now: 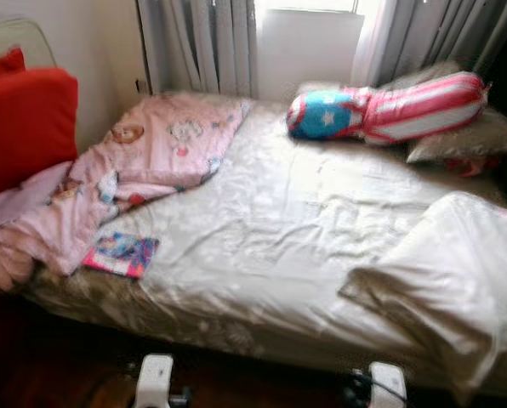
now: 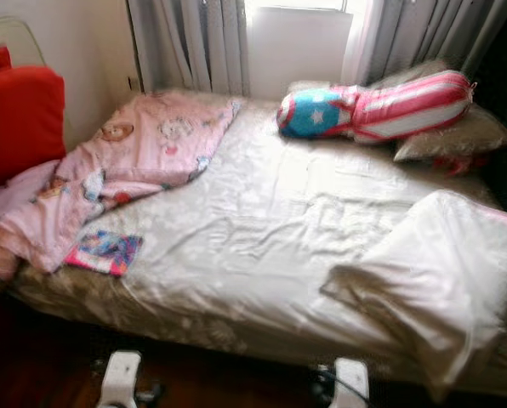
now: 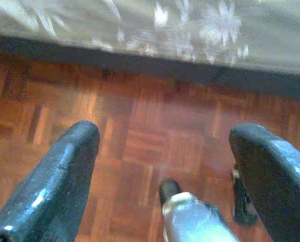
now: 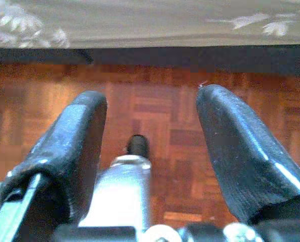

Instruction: Clean up the room

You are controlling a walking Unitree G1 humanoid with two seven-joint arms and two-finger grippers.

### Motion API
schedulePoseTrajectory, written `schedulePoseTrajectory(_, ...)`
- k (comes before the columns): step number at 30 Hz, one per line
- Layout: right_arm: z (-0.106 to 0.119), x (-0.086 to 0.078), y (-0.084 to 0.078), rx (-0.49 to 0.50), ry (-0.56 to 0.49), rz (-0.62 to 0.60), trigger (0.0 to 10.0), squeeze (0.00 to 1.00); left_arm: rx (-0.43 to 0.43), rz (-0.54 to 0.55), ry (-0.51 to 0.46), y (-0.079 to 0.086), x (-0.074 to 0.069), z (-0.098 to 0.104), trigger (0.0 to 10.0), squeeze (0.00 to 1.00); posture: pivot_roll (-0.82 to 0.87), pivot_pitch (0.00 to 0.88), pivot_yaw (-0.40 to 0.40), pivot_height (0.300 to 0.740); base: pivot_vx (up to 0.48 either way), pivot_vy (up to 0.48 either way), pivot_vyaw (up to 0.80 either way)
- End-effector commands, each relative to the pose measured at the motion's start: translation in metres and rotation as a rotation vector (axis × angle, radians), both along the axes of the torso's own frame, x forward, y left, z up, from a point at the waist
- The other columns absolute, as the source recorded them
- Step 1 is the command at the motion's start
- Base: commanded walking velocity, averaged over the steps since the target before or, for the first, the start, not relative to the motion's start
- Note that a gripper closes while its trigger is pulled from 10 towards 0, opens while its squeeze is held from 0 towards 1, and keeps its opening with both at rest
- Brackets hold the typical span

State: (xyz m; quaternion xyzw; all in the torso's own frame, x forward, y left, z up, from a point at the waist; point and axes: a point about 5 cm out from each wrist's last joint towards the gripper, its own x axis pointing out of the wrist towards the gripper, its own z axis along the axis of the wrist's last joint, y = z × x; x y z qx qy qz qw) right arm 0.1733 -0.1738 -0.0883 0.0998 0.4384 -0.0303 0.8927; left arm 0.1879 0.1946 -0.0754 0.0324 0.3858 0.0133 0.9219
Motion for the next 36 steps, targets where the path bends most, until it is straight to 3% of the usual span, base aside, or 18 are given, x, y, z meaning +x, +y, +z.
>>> schedulePoseTrajectory(1,0.0001,-0.0001,-0.0031,-0.011,0.006,0.002,10.0,0.00,-0.007,-0.008,0.008,-0.0032,-0.0008,-0.0011,10.0,0.00,-0.07,0.000,-0.023,0.740,0.000,-0.368,0.00)
schedulePoseTrajectory(6,-0.0001,-0.0005,-0.0029,-0.013,0.007,0.006,10.0,0.00,-0.007,-0.007,0.008,-0.0035,-0.0004,-0.0010,10.0,0.00,-0.07,0.000,-0.024,0.740,0.000,-0.369,0.00)
schedulePoseTrajectory(21,0.0010,0.0020,-0.0047,-0.013,0.003,-0.013,10.0,0.00,-0.017,0.020,-0.004,-0.0027,0.0029,0.0007,10.0,0.00,-0.07,0.000,-0.030,0.740,0.000,0.000,0.00)
schedulePoseTrajectory(28,0.0009,0.0019,-0.0054,-0.017,0.009,-0.002,10.0,0.00,-0.015,0.014,-0.006,-0.0037,0.0040,0.0011,10.0,0.00,-0.07,0.000,-0.035,0.740,0.000,0.000,-0.72)
schedulePoseTrajectory(36,0.0010,0.0022,-0.0056,-0.017,0.011,-0.002,10.0,0.00,-0.016,0.020,-0.003,-0.0051,0.0039,0.0007,10.0,0.00,-0.07,0.000,-0.037,0.740,0.000,-0.360,-0.76)
